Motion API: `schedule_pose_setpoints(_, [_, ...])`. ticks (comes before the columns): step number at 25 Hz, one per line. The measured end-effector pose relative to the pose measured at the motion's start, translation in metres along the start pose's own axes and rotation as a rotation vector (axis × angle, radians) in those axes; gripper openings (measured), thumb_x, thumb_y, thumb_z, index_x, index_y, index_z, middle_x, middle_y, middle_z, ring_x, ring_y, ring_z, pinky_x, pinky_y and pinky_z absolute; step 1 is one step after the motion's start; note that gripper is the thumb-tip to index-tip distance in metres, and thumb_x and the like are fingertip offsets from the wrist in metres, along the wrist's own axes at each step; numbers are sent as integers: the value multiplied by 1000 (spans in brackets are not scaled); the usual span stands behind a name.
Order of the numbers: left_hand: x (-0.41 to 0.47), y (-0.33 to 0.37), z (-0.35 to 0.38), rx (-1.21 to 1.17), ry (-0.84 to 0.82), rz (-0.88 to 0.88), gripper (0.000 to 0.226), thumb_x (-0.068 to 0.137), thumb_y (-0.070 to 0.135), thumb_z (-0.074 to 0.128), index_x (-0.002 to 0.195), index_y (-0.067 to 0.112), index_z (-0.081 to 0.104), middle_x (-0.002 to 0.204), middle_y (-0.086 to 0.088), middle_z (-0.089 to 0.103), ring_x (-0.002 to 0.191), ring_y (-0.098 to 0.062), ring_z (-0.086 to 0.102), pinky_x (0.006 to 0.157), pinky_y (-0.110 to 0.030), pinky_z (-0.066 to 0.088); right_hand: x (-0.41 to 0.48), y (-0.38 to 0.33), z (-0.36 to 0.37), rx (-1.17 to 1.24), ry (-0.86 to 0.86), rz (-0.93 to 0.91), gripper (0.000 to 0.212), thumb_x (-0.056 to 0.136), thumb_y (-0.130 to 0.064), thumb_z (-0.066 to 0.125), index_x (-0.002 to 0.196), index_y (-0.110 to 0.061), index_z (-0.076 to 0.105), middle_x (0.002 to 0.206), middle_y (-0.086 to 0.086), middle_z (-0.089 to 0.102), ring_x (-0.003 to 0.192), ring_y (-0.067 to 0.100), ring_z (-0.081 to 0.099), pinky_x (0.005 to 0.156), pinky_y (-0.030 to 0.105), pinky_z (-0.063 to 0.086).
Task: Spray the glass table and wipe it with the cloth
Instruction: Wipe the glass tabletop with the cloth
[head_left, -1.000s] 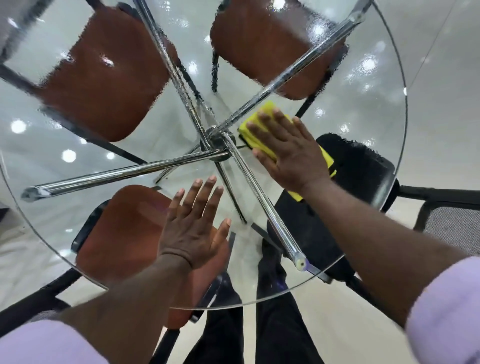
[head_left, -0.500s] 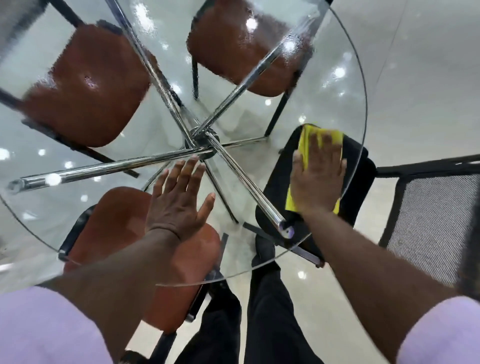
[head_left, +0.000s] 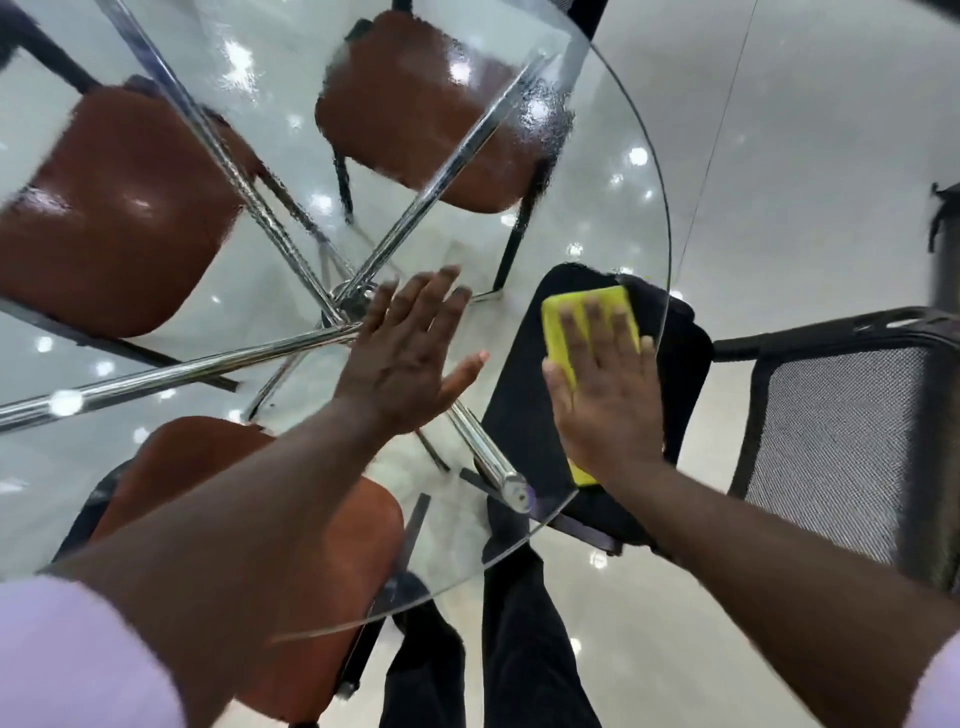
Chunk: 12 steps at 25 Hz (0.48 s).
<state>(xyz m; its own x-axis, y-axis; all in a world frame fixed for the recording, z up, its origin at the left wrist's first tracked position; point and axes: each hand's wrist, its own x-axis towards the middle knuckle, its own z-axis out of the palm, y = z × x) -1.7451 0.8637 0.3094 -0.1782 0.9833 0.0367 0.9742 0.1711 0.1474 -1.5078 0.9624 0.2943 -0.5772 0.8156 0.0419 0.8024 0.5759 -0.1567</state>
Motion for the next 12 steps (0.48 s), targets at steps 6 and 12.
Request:
schedule_pose_setpoints(6, [11, 3, 15, 45, -32, -46, 77, 94, 64, 51, 151, 13, 45, 161, -9, 40, 145, -34, 40, 124, -55, 23, 90, 58, -3, 13, -10, 52, 62, 113, -55, 23, 172, -40, 10, 182, -2, 13, 168, 24, 12, 130, 62, 22])
schedule_pose_setpoints(12, [13, 4, 16, 24, -24, -49, 78, 90, 63, 58, 147, 10, 52, 158, -11, 45, 142, -37, 45, 120, -59, 29, 113, 20, -3, -14, -142, -662, 61, 113, -51, 40, 170, -33, 27, 179, 2, 22, 166, 28, 20, 131, 60, 23])
